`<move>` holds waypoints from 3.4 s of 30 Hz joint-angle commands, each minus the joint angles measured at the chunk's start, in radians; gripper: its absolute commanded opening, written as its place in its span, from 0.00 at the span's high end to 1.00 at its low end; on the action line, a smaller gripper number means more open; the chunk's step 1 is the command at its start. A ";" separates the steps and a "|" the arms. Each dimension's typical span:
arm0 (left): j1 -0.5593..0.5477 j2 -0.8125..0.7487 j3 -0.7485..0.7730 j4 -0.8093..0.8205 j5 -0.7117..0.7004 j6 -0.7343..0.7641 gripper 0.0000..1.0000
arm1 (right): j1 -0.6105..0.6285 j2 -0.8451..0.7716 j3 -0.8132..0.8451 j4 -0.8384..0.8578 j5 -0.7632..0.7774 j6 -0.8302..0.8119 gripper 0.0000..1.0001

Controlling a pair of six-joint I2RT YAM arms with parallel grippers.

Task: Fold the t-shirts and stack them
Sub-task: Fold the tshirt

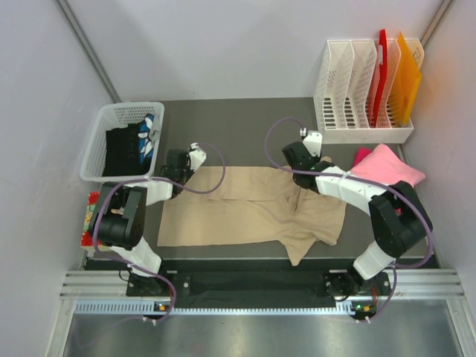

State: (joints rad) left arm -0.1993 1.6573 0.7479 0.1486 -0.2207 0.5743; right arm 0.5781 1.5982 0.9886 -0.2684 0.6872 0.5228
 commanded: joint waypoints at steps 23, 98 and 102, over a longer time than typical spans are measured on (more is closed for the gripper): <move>-0.008 0.013 0.004 0.037 0.007 0.001 0.93 | 0.113 -0.420 -0.343 -0.049 0.034 0.164 0.98; 0.038 0.180 0.123 0.095 -0.088 0.032 0.95 | -0.390 0.117 0.299 -0.220 -0.124 -0.044 0.61; 0.038 0.191 0.153 0.077 -0.098 0.027 0.95 | -0.354 -0.015 0.228 -0.146 -0.192 -0.046 0.60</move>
State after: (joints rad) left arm -0.1757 1.8153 0.8661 0.2436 -0.3122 0.6117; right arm 0.1963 1.7641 1.2480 -0.4892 0.5125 0.4786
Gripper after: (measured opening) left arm 0.057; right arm 0.391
